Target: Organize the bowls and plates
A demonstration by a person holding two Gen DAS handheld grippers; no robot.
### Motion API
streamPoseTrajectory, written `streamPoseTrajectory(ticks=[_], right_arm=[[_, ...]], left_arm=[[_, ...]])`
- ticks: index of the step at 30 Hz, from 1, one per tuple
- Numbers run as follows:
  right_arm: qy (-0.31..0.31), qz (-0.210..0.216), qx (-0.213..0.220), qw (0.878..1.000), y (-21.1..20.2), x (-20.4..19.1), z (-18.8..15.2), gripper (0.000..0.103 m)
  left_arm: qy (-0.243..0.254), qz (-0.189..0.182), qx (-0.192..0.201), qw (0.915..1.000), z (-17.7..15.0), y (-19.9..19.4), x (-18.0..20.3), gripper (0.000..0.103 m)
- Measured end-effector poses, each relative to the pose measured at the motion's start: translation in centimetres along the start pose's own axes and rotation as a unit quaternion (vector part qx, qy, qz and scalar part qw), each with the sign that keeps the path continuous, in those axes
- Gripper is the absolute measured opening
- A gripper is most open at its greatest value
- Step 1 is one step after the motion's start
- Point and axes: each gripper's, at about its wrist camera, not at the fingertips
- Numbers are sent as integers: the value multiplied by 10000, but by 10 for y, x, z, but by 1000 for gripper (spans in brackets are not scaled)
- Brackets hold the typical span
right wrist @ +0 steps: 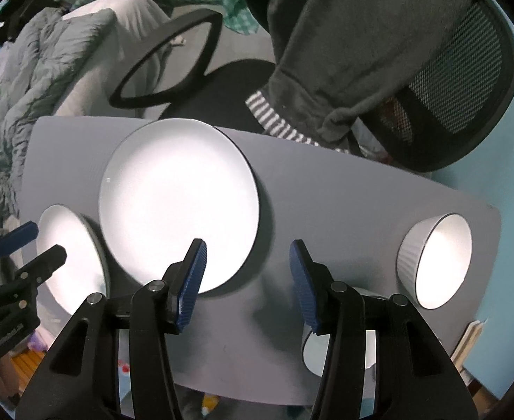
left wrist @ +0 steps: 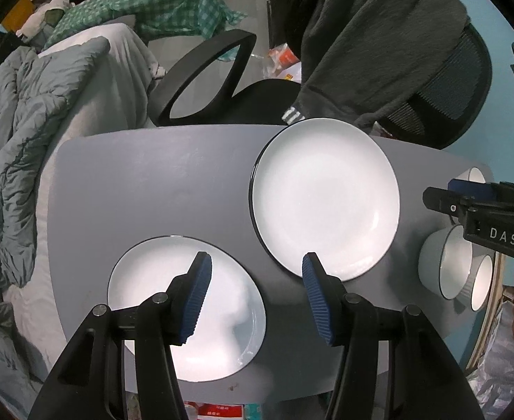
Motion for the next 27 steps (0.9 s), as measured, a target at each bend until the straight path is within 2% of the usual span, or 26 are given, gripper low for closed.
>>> streamPoseTrajectory(ticks=[7, 17, 27], right_arm=[[-317, 34, 201, 9993, -23, -16, -6, 48], [-694, -97, 446, 9965, -49, -36, -13, 50], [-868, 14, 591, 9945, -66, -53, -24, 53]], left_arm=[[-74, -145, 118, 9998, -10, -22, -4, 55], [-153, -92, 363, 9992, -26, -51, -13, 55], [-547, -243, 452, 9972, -49, -68, -35, 56]])
Point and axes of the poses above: each gripper's, at about its wrist camera, not at the fingertips, and y roughly the way its jaws point, x to its right, z to its top, and after that the axes turned 5 degrees about x, right-handed
